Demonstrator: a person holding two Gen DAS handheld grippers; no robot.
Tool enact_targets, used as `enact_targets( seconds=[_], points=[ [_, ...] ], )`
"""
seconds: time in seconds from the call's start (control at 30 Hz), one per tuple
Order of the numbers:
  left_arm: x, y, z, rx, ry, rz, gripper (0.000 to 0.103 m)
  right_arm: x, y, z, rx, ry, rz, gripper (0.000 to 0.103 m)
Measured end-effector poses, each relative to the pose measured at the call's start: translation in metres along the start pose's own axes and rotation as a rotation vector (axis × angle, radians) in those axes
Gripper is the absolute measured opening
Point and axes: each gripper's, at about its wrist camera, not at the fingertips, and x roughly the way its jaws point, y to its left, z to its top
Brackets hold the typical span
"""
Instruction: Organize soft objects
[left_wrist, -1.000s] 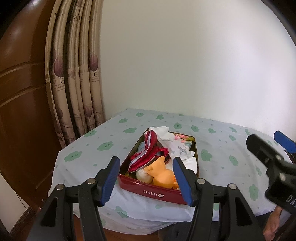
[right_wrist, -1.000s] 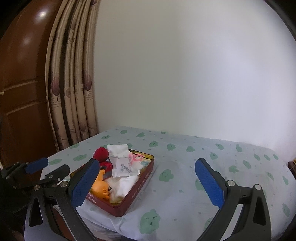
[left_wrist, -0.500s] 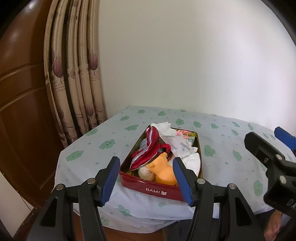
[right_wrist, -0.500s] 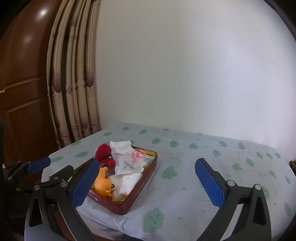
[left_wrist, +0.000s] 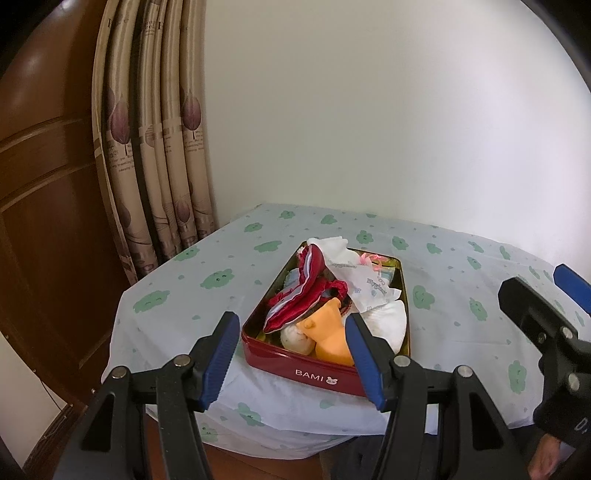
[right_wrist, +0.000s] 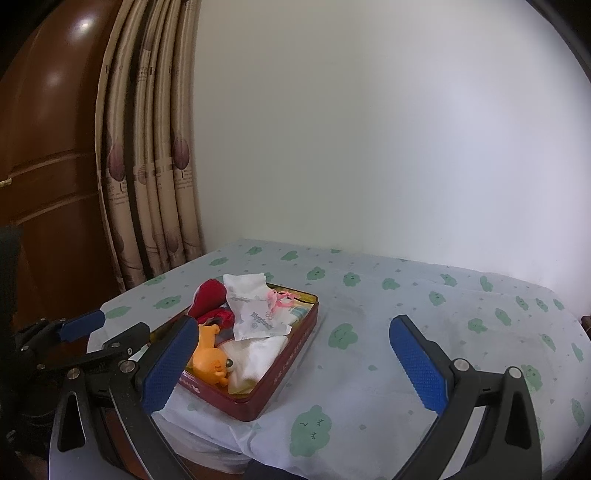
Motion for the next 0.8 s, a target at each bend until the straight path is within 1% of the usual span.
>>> enact_targets(
  seconds=[0.47,0.8],
  points=[
    [0.001,0.001,0.0,0.001,0.008,0.004,0.061,0.0,0.002,-0.001,-0.002,0.011,0.012,0.102],
    [0.003,0.011,0.002,-0.03,0.015,0.003,0.061,0.0,0.004,-0.003,-0.012,0.018,0.023,0.102]
  ],
)
